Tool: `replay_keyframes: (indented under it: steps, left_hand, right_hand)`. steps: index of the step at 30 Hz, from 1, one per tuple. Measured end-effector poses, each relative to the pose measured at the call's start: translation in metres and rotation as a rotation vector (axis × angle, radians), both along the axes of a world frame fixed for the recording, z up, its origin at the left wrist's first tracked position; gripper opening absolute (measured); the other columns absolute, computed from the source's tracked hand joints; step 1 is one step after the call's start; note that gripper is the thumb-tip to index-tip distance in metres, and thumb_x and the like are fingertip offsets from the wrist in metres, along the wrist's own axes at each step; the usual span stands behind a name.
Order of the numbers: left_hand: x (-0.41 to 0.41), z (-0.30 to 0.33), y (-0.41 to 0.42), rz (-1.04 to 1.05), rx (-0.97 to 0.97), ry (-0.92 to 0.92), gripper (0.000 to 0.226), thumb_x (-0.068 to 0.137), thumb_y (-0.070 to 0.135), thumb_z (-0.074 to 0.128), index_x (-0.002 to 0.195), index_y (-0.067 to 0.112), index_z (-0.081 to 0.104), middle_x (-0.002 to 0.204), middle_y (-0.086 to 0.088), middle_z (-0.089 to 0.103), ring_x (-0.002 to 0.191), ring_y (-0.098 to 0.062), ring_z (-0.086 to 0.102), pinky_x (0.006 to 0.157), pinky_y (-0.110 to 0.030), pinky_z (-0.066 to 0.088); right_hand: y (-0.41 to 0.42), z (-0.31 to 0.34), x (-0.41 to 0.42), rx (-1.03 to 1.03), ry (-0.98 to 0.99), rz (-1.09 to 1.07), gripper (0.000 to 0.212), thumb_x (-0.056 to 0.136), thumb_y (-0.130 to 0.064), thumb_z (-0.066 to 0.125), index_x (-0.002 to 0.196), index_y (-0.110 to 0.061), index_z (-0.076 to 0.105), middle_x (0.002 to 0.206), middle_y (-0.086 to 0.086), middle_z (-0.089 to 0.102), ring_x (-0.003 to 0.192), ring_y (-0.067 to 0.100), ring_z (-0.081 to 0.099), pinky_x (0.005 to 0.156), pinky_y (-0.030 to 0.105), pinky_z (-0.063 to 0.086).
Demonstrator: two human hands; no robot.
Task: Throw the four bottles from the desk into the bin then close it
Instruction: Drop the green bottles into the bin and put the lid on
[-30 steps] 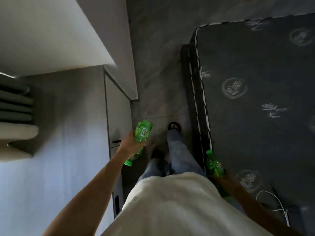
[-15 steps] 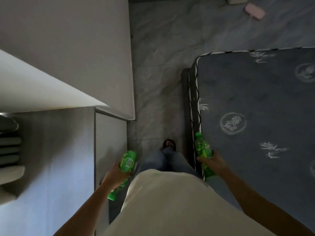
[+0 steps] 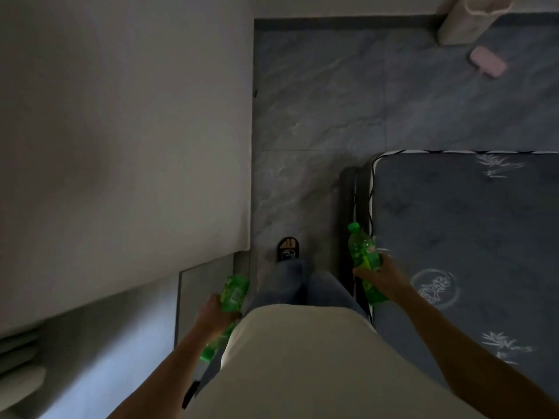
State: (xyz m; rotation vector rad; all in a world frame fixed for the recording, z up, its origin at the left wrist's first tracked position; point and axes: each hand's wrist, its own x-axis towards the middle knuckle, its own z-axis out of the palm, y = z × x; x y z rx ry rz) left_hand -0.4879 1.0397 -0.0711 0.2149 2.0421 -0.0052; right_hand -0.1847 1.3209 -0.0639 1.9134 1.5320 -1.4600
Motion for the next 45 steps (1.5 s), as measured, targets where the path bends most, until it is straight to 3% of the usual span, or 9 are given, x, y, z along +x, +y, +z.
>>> replay_keyframes:
  steps: [5, 9, 13, 22, 26, 30, 33, 39, 45]
  left_hand:
    - [-0.046, 0.014, 0.134, -0.017, 0.145, 0.007, 0.064, 0.072, 0.034, 0.086, 0.125, 0.015, 0.054, 0.113, -0.014, 0.069, 0.087, -0.028, 0.063, 0.072, -0.029, 0.045]
    - [-0.072, 0.022, 0.240, -0.105, 0.252, -0.009, 0.070, 0.067, 0.044, 0.081, 0.125, 0.022, 0.049, 0.110, -0.006, 0.063, 0.091, -0.027, 0.062, 0.070, -0.032, 0.046]
    - [-0.089, 0.025, 0.336, -0.185, 0.293, -0.013, 0.074, 0.060, 0.052, 0.077, 0.121, 0.024, 0.048, 0.108, -0.005, 0.062, 0.095, -0.029, 0.065, 0.075, -0.035, 0.052]
    - [-0.123, 0.018, 0.423, -0.246, 0.176, 0.020, 0.071, 0.072, 0.043, 0.080, 0.130, 0.018, 0.047, 0.118, -0.013, 0.065, 0.090, -0.026, 0.059, 0.073, -0.034, 0.045]
    - [-0.134, 0.023, 0.435, -0.228, 0.022, 0.045, 0.062, 0.073, 0.038, 0.083, 0.121, 0.014, 0.053, 0.112, -0.014, 0.066, 0.078, -0.024, 0.056, 0.071, -0.031, 0.044]
    - [-0.153, 0.024, 0.452, -0.237, -0.062, 0.016, 0.054, 0.077, 0.046, 0.074, 0.117, 0.017, 0.053, 0.116, -0.014, 0.067, 0.075, -0.020, 0.060, 0.063, -0.029, 0.045]
    - [-0.180, 0.016, 0.486, -0.272, -0.096, -0.018, 0.064, 0.084, 0.043, 0.074, 0.133, 0.010, 0.049, 0.113, -0.012, 0.065, 0.079, -0.021, 0.060, 0.066, -0.028, 0.044]
    - [-0.222, 0.017, 0.627, -0.333, -0.054, -0.044, 0.061, 0.072, 0.054, 0.069, 0.112, 0.009, 0.058, 0.109, -0.011, 0.069, 0.070, -0.016, 0.060, 0.058, -0.025, 0.043]
    - [-0.196, 0.025, 0.802, -0.636, 0.139, -0.113, 0.061, 0.062, 0.047, 0.080, 0.115, 0.028, 0.057, 0.105, -0.003, 0.068, 0.091, -0.025, 0.066, 0.069, -0.030, 0.049]
  right_hand:
    - [0.023, 0.005, 0.014, -0.039, -0.092, -0.060, 0.064, 0.074, -0.029, 0.086, 0.126, -0.004, 0.057, 0.111, 0.018, 0.066, 0.092, 0.028, 0.061, 0.080, 0.037, 0.048]
    - [0.040, 0.002, 0.030, -0.099, -0.176, -0.098, 0.060, 0.075, -0.034, 0.084, 0.122, -0.004, 0.060, 0.099, 0.015, 0.067, 0.087, 0.030, 0.063, 0.081, 0.042, 0.052]
    - [0.074, -0.006, 0.037, -0.142, -0.233, -0.124, 0.063, 0.079, -0.041, 0.079, 0.126, -0.006, 0.057, 0.110, 0.020, 0.069, 0.090, 0.032, 0.063, 0.080, 0.037, 0.048]
    - [0.238, -0.018, -0.018, -0.113, -0.138, -0.168, 0.069, 0.075, -0.032, 0.085, 0.129, 0.000, 0.055, 0.117, 0.024, 0.066, 0.105, 0.036, 0.064, 0.093, 0.046, 0.052]
    - [0.329, -0.008, -0.060, -0.045, -0.041, -0.190, 0.060, 0.074, -0.028, 0.085, 0.122, -0.004, 0.058, 0.114, 0.023, 0.067, 0.090, 0.027, 0.061, 0.079, 0.037, 0.048]
    - [0.409, -0.006, -0.094, 0.030, -0.019, -0.185, 0.066, 0.070, -0.041, 0.086, 0.121, -0.008, 0.059, 0.111, 0.016, 0.069, 0.100, 0.032, 0.066, 0.085, 0.041, 0.054]
    - [0.455, -0.009, -0.111, 0.069, -0.020, -0.202, 0.076, 0.067, -0.046, 0.086, 0.125, -0.008, 0.057, 0.113, 0.015, 0.068, 0.105, 0.034, 0.065, 0.087, 0.043, 0.054]
    - [0.498, -0.009, -0.117, -0.017, -0.063, -0.334, 0.069, 0.070, -0.036, 0.087, 0.124, -0.004, 0.058, 0.115, 0.020, 0.067, 0.102, 0.034, 0.065, 0.086, 0.044, 0.053]
    - [0.475, 0.002, -0.101, -0.125, -0.138, -0.593, 0.076, 0.077, -0.037, 0.083, 0.137, -0.006, 0.048, 0.128, 0.021, 0.061, 0.111, 0.036, 0.061, 0.091, 0.043, 0.048]
